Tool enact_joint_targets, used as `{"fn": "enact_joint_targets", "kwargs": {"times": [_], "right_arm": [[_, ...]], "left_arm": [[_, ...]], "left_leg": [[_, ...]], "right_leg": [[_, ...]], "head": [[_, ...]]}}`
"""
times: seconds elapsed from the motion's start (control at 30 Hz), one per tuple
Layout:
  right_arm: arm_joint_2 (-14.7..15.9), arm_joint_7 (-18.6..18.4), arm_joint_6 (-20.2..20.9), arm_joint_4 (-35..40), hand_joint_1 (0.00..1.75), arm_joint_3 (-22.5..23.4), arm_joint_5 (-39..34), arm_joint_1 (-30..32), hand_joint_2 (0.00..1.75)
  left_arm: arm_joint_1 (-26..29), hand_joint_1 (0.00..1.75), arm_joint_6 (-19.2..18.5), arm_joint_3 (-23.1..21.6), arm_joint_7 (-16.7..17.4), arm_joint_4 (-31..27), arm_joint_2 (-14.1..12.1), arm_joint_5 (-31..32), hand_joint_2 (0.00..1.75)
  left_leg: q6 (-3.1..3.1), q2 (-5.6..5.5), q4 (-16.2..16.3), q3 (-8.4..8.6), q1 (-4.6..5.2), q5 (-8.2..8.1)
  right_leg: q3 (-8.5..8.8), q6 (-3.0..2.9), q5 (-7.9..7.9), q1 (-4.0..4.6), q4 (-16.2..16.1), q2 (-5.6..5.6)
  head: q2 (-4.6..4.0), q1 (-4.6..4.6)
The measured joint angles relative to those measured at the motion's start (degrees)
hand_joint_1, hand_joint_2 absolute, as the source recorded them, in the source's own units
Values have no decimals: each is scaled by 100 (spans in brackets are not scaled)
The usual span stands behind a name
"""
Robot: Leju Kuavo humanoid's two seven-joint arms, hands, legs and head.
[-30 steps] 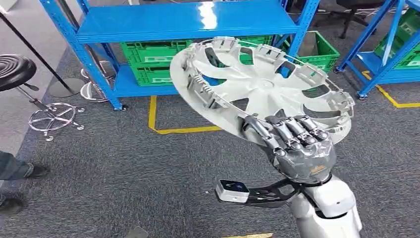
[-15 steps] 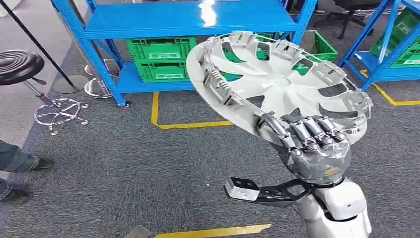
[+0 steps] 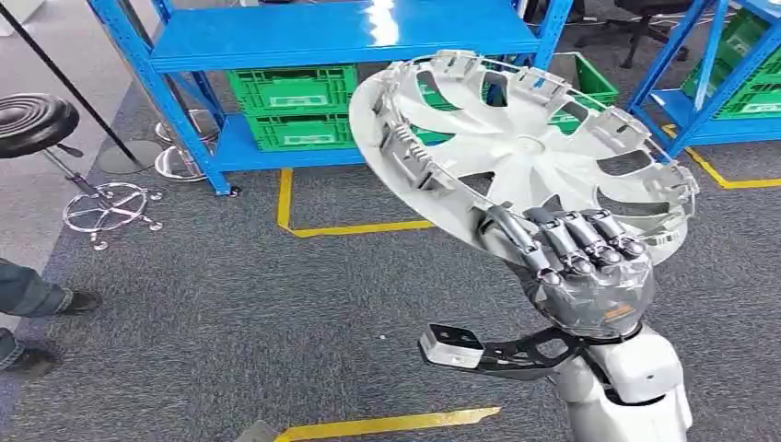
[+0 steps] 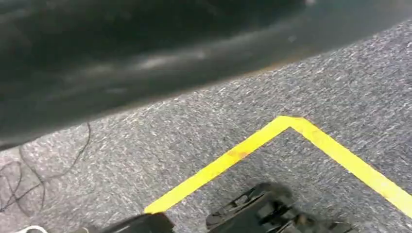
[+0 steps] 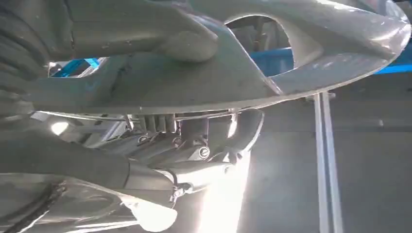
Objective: Take the parts from the cabinet and place them on the table.
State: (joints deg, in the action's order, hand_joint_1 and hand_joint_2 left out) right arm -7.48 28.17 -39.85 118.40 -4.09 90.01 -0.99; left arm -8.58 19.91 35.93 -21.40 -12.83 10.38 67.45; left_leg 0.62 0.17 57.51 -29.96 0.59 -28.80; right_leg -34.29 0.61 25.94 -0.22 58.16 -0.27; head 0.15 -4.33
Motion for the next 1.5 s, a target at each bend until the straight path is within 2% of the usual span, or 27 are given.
{"fn": "enact_joint_targets", "kwargs": {"times": [0.1,0.13,0.17,0.23,0.27,0.3,0.33,0.4,0.43,0.47,0.6,0.67,0.77,0.8,0.87,0.93,0.97,1.1,1.13,1.2,1.27,1.3,1.33,1.37,1.43,1.47,1.5], "right_arm": [[0,4,0,0,175,0,2,-4,175],[2,4,0,0,175,0,2,2,175],[2,4,0,0,175,0,0,-8,175],[2,-52,0,-4,175,0,2,-17,175],[4,-118,0,-9,175,0,2,-15,175],[20,-206,0,-20,175,-6,2,-14,175],[33,-319,0,-26,175,-11,2,-13,175],[48,-481,0,-28,175,-26,2,-14,175],[63,-544,0,-26,175,-54,0,-23,175],[79,-579,0,-33,175,-92,2,-38,175],[96,-649,0,-44,175,-153,4,-57,175],[103,-649,0,-44,175,-172,4,-63,175],[105,-632,0,-50,175,-205,4,-66,175],[107,-619,0,-57,175,-208,4,-64,175],[111,-610,0,-66,175,-210,4,-64,175],[114,-605,0,-66,175,-216,4,-66,175],[114,-605,0,-66,175,-229,4,-65,175],[118,-603,0,-66,175,-245,6,-75,175],[122,-605,0,-66,175,-245,4,-72,175],[129,-599,0,-68,175,-251,2,-92,175],[131,-599,0,-68,175,-256,2,-83,175],[138,-599,0,-70,175,-256,2,-83,175],[140,-599,0,-77,175,-256,2,-80,175],[140,-607,0,-81,175,-256,2,-80,175],[142,-608,0,-83,175,-254,2,-85,175],[144,-601,0,-85,175,-256,2,-88,175],[144,-583,0,-87,175,-256,4,-100,175]], "left_arm": [[31,0,0,-13,6,0,-7,-2,0],[22,0,0,-22,7,0,-2,-4,0],[14,0,0,-31,7,0,-2,-4,0],[12,0,-2,-44,7,0,2,-9,0],[20,0,-2,-44,7,0,-2,-9,0],[25,0,-2,-44,9,0,-9,-13,0],[27,0,-2,-44,22,0,-9,-24,0],[25,0,-4,-46,24,0,-7,-24,0],[25,0,-4,-46,24,0,-2,-24,0],[26,0,-4,-46,24,0,-7,-24,0],[23,0,-2,-48,26,0,-11,-24,0],[11,0,-2,-48,28,0,-18,-24,0],[29,0,-2,-50,37,0,-26,-24,0],[38,0,-2,-50,39,0,-26,-24,0],[34,0,-2,-50,42,0,-30,-24,0],[26,0,-2,-50,42,0,-37,-24,0],[27,0,-2,-50,42,0,-50,-24,0],[20,0,-2,-53,48,0,-50,-24,0],[14,0,0,-55,50,0,-41,-24,0],[4,0,-2,-55,50,0,-42,-24,0],[28,0,-2,-55,52,0,-42,-24,0],[35,0,-2,-55,57,0,-48,-28,0],[37,0,-2,-55,57,0,-48,-28,0],[31,0,-2,-55,57,0,-46,-28,0],[20,0,-2,-55,57,0,-39,-31,0],[19,0,-2,-55,57,0,-37,-35,0],[20,0,0,-55,57,0,-39,-39,0]], "left_leg": [[89,-4,-30,-49,-1,74],[111,10,-91,-44,-38,134],[145,6,-105,-65,-45,164],[174,8,-99,-131,-37,197],[176,9,-95,-156,-32,210],[174,11,-88,-177,-29,223],[172,27,-81,-185,-27,226],[169,64,-70,-179,-25,224],[155,82,-61,-171,-15,216],[131,105,-56,-182,27,215],[70,303,-7,-225,53,222],[-15,149,221,-311,31,-21],[-72,29,1603,-900,-28,-681],[-76,28,1851,-1001,-32,-723],[-64,19,1524,-828,-43,-417],[-17,-138,469,-319,-52,124],[14,-379,164,-156,-69,120],[32,-270,40,-161,-58,120],[78,-194,-34,-154,-112,171],[127,-85,-44,-175,-107,197],[128,56,-43,-198,-99,198],[128,127,-40,-207,-98,198],[128,201,-40,-206,-97,198],[127,259,-40,-202,-97,197],[103,371,-38,-180,-97,182],[78,424,-36,-165,-86,167],[50,464,-8,-182,-32,153]], "right_leg": [[-10,107,-71,-1,-38,-9],[-110,127,26,-13,36,9],[-188,158,209,-13,231,8],[-545,194,689,-33,1133,12],[-697,207,844,-35,1514,12],[-757,214,877,-35,1708,12],[-665,211,767,-35,1600,12],[-151,173,306,-33,700,-32],[136,154,110,-26,142,-166],[236,138,222,34,-17,-398],[182,18,150,20,-66,-187],[184,-60,103,-24,-100,-110],[129,-111,74,-22,-96,46],[121,-112,65,-23,-91,109],[120,-105,57,-23,-78,228],[122,-96,53,-23,-50,355],[110,-79,45,-25,-49,406],[-11,78,-41,-42,-52,605],[-54,98,-8,-34,-30,567],[-286,162,339,-27,448,159],[-690,213,768,-47,1384,70],[-847,235,880,-51,1754,61],[-844,243,828,-51,1782,51],[-702,242,664,-51,1552,37],[-124,212,181,-45,488,-94],[110,195,116,-23,3,-345],[204,158,163,51,-93,-421]], "head": [[0,2],[0,-4],[0,-28],[0,-35],[0,-35],[0,-35],[0,-37],[0,-39],[0,-39],[0,-35],[0,-18],[0,4],[0,4],[0,7],[0,7],[0,7],[0,0],[0,4],[0,2],[0,-53],[0,-52],[0,-59],[0,-55],[0,-55],[0,-55],[0,-57],[0,-59]]}}
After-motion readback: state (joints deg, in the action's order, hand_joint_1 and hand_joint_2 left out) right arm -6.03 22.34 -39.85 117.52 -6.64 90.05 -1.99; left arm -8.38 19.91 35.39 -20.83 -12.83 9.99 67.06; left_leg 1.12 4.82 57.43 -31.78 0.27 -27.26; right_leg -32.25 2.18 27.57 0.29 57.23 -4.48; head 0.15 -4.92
